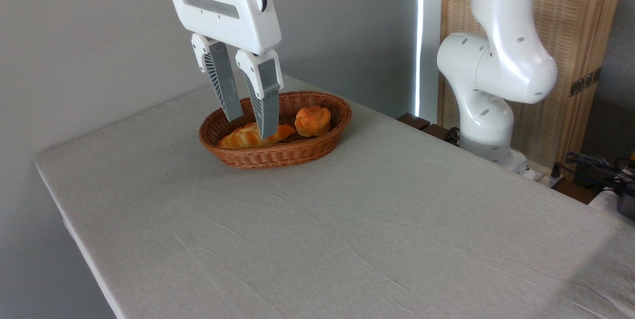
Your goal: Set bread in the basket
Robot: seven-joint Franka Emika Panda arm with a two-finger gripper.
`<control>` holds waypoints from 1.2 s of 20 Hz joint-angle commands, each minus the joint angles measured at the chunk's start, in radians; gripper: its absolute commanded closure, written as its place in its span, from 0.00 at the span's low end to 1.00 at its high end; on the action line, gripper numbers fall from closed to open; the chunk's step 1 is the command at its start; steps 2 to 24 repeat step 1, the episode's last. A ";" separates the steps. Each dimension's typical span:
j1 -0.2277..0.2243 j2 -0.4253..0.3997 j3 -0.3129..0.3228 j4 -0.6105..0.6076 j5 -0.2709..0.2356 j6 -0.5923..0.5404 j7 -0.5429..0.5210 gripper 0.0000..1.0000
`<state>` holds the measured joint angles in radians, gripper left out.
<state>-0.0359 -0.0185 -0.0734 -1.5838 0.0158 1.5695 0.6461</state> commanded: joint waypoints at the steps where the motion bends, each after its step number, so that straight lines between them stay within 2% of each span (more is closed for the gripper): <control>1: 0.010 0.012 0.000 0.028 0.000 -0.029 0.015 0.00; 24: 0.010 0.012 0.000 0.028 0.000 -0.029 0.015 0.00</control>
